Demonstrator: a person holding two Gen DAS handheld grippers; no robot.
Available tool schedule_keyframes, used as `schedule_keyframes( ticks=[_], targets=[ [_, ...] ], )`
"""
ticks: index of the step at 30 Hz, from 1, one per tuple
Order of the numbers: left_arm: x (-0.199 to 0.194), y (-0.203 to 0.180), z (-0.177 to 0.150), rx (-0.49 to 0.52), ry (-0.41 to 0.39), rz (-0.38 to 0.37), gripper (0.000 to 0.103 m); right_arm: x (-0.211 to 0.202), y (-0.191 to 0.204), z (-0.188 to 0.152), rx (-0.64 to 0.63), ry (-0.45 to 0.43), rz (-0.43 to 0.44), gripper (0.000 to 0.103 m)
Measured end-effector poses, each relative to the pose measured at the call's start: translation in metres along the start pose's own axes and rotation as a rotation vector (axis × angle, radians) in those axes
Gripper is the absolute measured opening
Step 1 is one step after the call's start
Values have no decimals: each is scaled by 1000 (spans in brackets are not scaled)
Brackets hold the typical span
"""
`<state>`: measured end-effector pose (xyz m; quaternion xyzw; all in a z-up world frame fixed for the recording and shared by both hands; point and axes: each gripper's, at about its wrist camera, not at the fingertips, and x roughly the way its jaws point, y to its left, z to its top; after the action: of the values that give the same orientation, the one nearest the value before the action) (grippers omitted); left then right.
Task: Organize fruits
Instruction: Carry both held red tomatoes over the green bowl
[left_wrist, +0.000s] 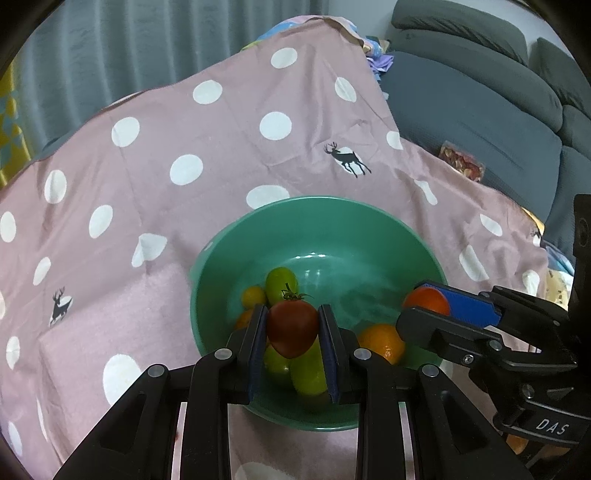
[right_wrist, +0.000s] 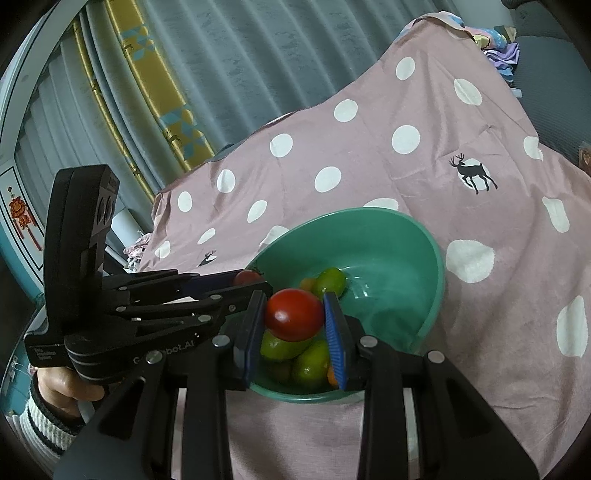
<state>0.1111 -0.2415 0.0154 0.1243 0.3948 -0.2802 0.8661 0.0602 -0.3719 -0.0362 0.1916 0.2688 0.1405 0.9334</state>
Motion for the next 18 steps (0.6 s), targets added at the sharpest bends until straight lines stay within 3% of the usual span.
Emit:
schedule_keyframes(
  ticks=[18],
  targets=[
    [11, -10, -1, 43, 35, 36, 28, 0, -6, -1, -8, 5, -42, 32]
  ],
)
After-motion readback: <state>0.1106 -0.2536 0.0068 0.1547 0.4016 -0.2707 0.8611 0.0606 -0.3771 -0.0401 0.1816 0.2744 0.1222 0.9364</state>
